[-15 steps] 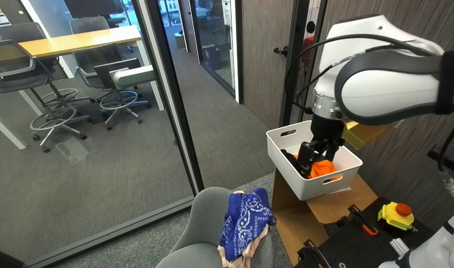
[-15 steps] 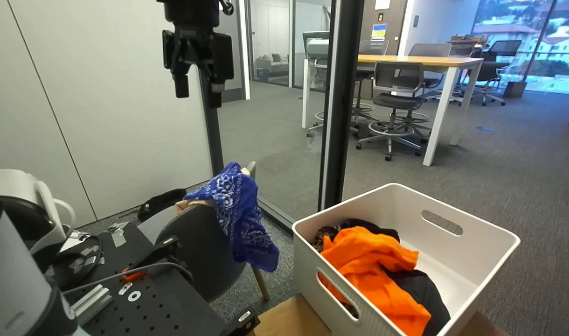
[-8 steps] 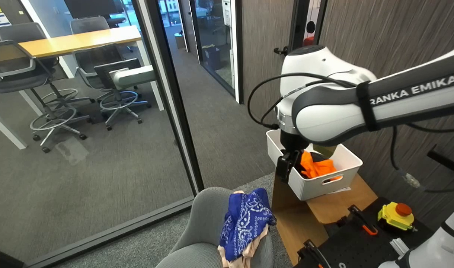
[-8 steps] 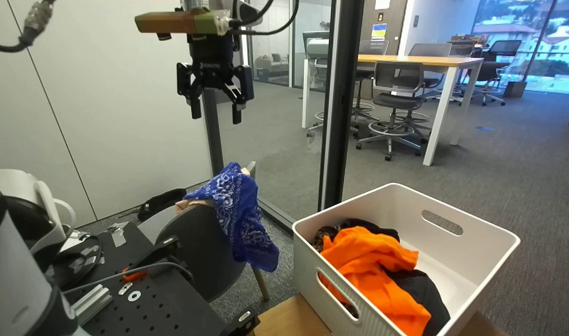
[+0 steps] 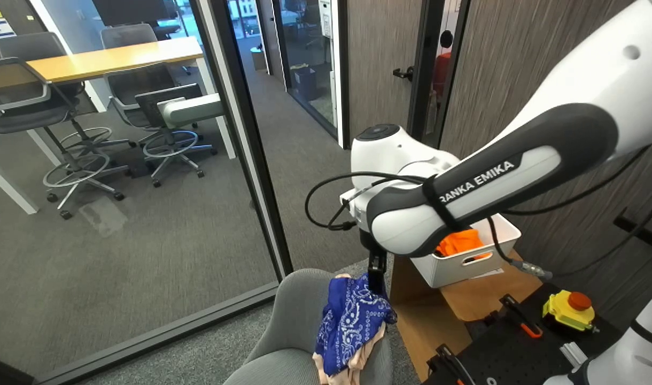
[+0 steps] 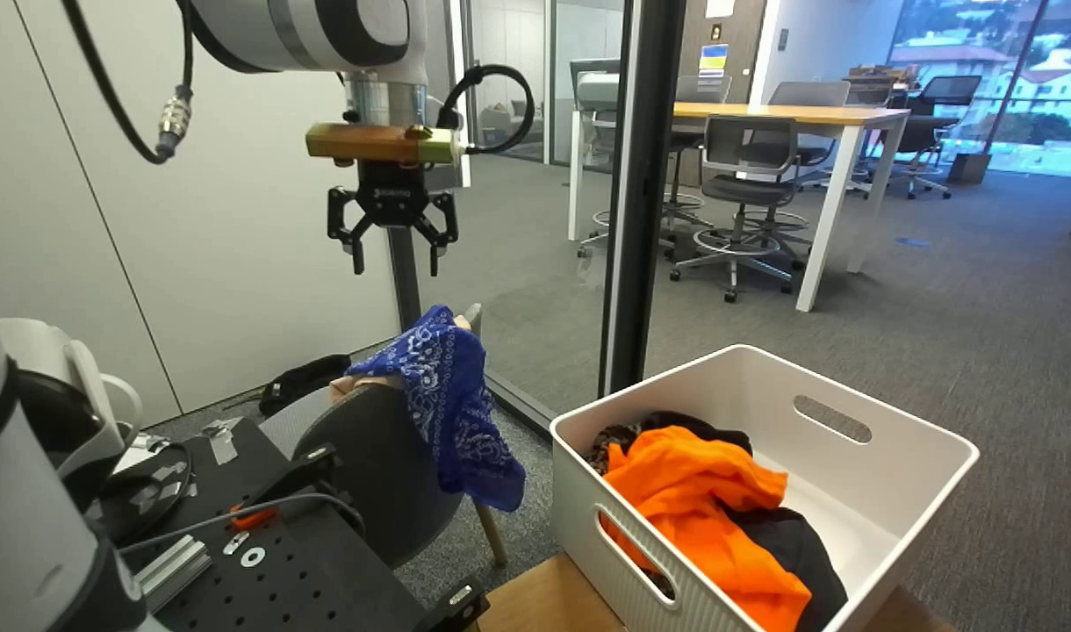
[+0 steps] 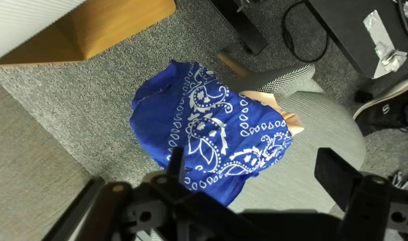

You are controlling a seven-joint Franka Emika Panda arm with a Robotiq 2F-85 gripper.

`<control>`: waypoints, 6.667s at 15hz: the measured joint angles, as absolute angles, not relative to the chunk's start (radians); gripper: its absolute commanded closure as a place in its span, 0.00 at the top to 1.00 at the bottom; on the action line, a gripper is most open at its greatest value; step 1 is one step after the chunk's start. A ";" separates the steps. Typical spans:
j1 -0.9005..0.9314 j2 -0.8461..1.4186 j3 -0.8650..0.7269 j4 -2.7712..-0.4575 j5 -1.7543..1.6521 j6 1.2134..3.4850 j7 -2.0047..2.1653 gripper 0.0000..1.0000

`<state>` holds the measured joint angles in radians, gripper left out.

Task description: Put the blue cloth and the shirt into the basket.

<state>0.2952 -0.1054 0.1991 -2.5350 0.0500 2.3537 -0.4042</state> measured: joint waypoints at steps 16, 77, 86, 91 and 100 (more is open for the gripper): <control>0.301 0.270 0.287 -2.375 -0.330 2.509 -0.840 1.00; 0.276 0.322 0.291 -2.334 -0.368 2.402 -0.979 0.06; 0.290 0.265 0.255 -2.305 -0.596 2.175 -0.788 0.05; 0.288 0.200 0.249 -2.284 -0.699 2.002 -0.656 0.05; 0.234 0.118 0.208 -2.274 -0.807 1.845 -0.404 0.05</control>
